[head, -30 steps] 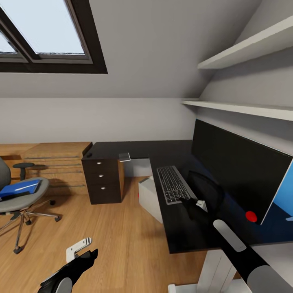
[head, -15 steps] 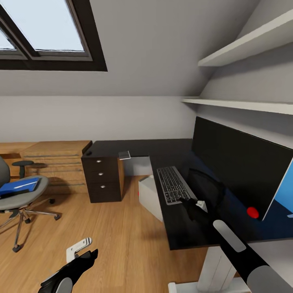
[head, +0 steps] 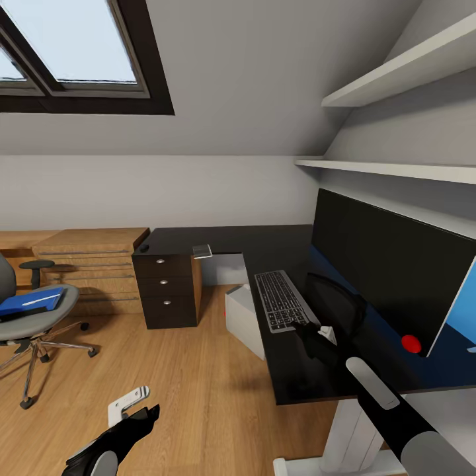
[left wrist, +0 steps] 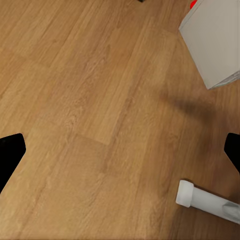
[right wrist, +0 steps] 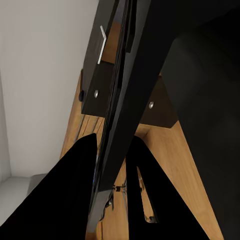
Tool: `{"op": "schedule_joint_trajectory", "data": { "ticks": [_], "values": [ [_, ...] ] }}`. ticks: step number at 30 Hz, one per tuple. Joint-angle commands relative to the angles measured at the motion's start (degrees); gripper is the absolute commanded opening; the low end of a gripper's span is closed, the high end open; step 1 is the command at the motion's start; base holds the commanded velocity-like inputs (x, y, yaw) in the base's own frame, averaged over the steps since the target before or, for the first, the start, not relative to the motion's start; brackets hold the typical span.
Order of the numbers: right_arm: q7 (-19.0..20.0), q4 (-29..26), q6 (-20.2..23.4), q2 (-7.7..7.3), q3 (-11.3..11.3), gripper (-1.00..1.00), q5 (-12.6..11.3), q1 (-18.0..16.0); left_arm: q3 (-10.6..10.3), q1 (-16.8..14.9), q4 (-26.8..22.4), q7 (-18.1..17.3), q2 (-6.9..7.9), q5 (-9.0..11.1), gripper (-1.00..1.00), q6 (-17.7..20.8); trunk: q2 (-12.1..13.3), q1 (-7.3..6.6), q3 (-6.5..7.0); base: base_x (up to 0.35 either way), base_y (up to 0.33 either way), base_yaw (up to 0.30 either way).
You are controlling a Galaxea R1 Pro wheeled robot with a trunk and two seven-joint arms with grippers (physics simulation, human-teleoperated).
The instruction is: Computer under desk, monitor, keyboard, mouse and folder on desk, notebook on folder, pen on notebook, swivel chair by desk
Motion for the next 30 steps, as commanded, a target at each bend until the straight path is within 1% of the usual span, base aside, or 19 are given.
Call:
{"op": "schedule_joint_trajectory", "data": {
  "ticks": [1, 6, 10, 14, 18, 30],
  "values": [
    [0.45, 0.05, 0.04, -0.05, 0.16, -1.0, -0.52, -0.06, 0.06, 0.01, -0.1, 0.37, -0.03, 0.61, 1.0, 0.14, -0.03, 0.0, -0.05, 0.0, 0.0, 0.0],
    [0.45, 0.21, 0.04, -0.02, 0.16, -1.0, -0.52, -0.05, 0.06, 0.01, 0.0, 0.16, 0.04, 0.71, 1.0, 0.14, -0.03, 0.0, -0.05, 0.0, 0.0, -0.03],
    [0.45, 0.51, 0.04, 0.06, 0.18, -1.0, -0.52, -0.05, 0.02, 0.02, 0.24, -0.1, 0.07, 0.79, 1.0, 0.14, -0.03, 0.0, -0.05, 0.0, -0.002, -0.191],
    [0.45, 0.56, 0.07, 0.05, 0.17, -1.0, -0.54, -0.08, -0.02, 0.01, 0.46, -0.16, 0.02, 0.74, 1.0, 0.14, -0.03, 0.0, -0.05, 0.0, -0.168, -0.098],
    [0.53, 0.57, 0.11, 0.11, 0.24, -1.0, -0.59, -0.06, -0.06, 0.02, 0.74, -0.17, -0.01, 0.78, 1.0, 0.14, -0.03, 0.0, -0.05, 0.0, -0.173, -0.019],
    [0.54, 0.57, 0.18, 0.12, 0.7, -1.0, -0.61, -0.09, -0.12, 0.01, 1.4, -0.13, 0.0, 0.72, 1.0, 0.14, -0.03, 0.0, -0.05, 0.021, -0.035, -0.001]
  ]
}}
